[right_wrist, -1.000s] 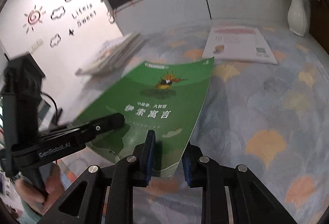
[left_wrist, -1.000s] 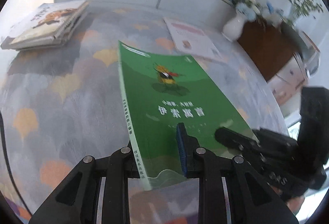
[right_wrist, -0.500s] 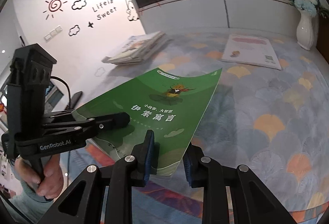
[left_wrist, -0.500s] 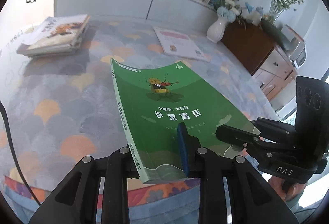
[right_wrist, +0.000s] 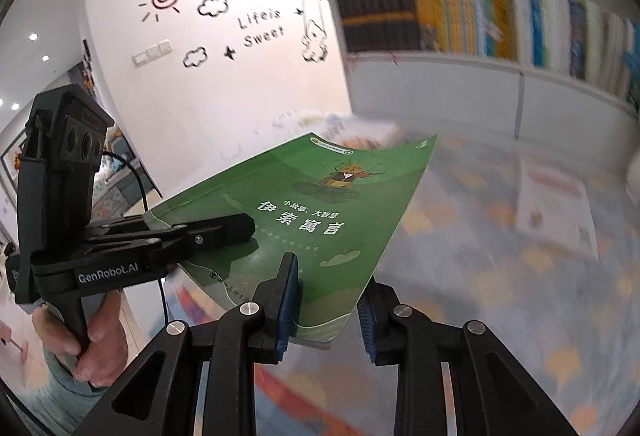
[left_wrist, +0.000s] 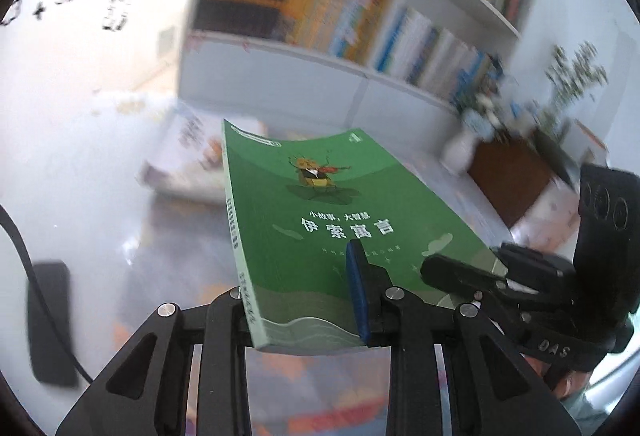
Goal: Organize books
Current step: 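Lift the green fables book with both grippers and carry it to the stack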
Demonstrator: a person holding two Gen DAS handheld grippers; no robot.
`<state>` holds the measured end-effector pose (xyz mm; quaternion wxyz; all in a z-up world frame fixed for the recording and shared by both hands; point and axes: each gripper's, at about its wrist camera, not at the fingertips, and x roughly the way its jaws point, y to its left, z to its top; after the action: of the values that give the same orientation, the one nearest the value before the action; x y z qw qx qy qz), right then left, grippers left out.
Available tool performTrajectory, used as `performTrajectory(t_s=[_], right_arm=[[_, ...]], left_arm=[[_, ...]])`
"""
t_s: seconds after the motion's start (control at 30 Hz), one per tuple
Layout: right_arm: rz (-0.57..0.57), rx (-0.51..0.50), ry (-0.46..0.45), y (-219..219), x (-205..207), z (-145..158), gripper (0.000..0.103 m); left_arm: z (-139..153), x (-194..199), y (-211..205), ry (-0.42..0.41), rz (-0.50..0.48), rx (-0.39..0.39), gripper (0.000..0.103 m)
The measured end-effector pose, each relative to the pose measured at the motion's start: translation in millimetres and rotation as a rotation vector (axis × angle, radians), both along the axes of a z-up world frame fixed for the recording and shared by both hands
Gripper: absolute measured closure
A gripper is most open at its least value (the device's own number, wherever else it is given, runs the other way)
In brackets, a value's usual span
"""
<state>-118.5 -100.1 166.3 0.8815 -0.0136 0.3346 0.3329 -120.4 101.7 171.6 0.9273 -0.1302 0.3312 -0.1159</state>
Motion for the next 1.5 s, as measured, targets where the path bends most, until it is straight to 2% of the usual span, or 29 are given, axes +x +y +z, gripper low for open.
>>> performTrajectory(t_s=[0.1,0.2,0.3,0.5,0.63,0.73,0.87,1.0,1.1,1.13,1.17,1.23,1.33,1.5], right_arm=[[0.016,0.034,-0.004,27.5,35.3,17.2,0.075],[0.027,0.067,-0.001,52.5,76.0,25.7,0.074],[0.029,0.071,-0.003,72.4,111.5,25.3,0.074],[0.03,0.062,-0.015,103.7,172.2,0.3,0.073],[0.009,0.073,0.048,114.7,209.4,-30.3,0.073],[0.003,0.063,0.107,117.0,225.8,-54.0,0.072],[0.026,0.079,0.209,117.4,242.7,-76.4,0.072],[0.032,0.076,0.219,117.5,244.2,-79.0,0.071],[-0.006,0.01,0.235,117.2,248.4,-83.2,0.054],[-0.006,0.001,0.248,116.9,250.2,-84.6,0.045],[0.006,-0.003,0.271,116.6,252.4,-86.2,0.042],[0.034,-0.002,0.293,117.2,253.8,-86.1,0.042],[0.063,-0.013,0.24,124.2,245.1,-78.1,0.042],[0.094,-0.038,0.169,139.0,232.7,-75.3,0.042]], left_arm=[[12.7,33.4,28.4,-0.032,0.064,-0.028,0.078],[11.6,70.4,49.7,-0.038,0.122,-0.063,0.078],[2.8,100.0,56.8,-0.05,0.168,-0.029,0.078],[-29.9,156.1,79.2,-0.025,0.216,-0.048,0.077],[-65.5,185.7,84.5,0.032,0.222,-0.052,0.077],[-79.9,193.6,85.5,0.092,0.191,-0.049,0.077],[-85.8,193.9,93.2,0.12,0.22,-0.059,0.074],[-87.7,190.3,103.3,0.116,0.274,-0.03,0.071],[-86.8,185.2,114.1,0.105,0.325,-0.023,0.069],[-84.8,182.8,119.2,0.092,0.343,-0.029,0.069],[-83.2,180.8,122.9,0.082,0.358,-0.032,0.069],[-81.3,178.3,129.4,0.073,0.375,-0.042,0.069],[-80.2,175.3,132.8,0.073,0.353,-0.067,0.069],[-74.2,176.5,120.8,0.066,0.308,-0.032,0.069]])
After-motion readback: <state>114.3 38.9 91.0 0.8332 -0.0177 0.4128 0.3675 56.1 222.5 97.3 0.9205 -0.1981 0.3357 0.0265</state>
